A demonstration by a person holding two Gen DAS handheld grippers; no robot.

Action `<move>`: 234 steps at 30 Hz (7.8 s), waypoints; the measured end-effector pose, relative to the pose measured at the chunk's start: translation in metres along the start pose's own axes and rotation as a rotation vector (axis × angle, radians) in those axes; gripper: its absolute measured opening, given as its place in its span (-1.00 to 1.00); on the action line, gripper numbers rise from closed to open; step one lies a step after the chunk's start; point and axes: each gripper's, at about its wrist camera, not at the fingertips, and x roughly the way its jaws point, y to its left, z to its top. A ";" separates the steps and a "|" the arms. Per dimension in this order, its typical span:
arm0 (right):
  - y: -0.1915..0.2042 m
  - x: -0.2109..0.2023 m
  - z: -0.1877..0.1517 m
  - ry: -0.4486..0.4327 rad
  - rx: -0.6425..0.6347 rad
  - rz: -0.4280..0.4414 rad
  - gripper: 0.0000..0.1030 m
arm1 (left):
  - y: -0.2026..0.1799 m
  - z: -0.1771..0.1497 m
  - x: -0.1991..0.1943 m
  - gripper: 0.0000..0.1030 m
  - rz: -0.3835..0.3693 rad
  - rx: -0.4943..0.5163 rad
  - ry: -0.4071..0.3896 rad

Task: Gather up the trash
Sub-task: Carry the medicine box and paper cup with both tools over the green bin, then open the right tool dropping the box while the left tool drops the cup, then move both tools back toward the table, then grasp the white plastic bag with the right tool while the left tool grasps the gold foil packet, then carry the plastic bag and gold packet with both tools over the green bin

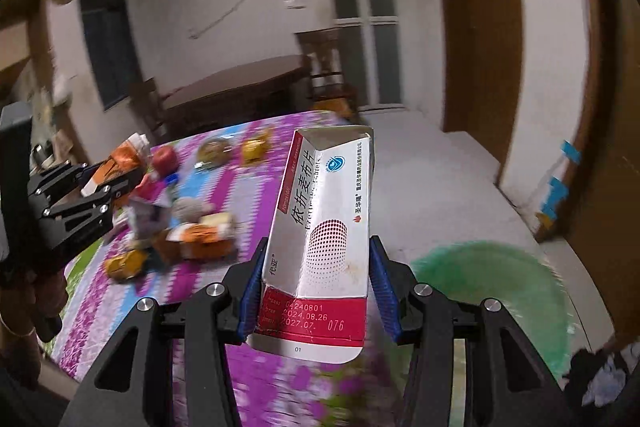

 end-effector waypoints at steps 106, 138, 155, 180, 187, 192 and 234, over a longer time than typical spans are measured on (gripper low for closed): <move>0.034 0.074 -0.060 -0.095 0.017 -0.018 0.54 | 0.077 -0.127 -0.010 0.50 -0.108 -0.301 0.021; 0.240 0.208 -0.003 0.092 -0.230 0.489 -0.10 | 0.149 -0.197 0.027 0.50 -0.395 -0.123 0.163; 0.117 0.096 -0.010 -0.117 0.104 0.413 -0.07 | 0.129 -0.191 0.057 -0.13 -0.542 -0.110 0.258; 0.101 0.050 -0.093 -0.042 0.102 0.299 -0.07 | 0.084 -0.185 0.007 -0.40 -0.344 -0.136 0.257; 0.130 0.044 -0.094 -0.057 -0.007 0.232 -0.08 | 0.094 -0.160 -0.008 -0.40 -0.122 -0.203 0.201; 0.140 0.036 -0.091 -0.077 -0.048 0.199 -0.08 | 0.096 -0.148 -0.009 -0.40 -0.070 -0.264 0.186; -0.066 -0.059 -0.046 -0.240 0.115 -0.269 -0.08 | -0.076 0.004 0.036 -0.40 -0.256 0.034 0.045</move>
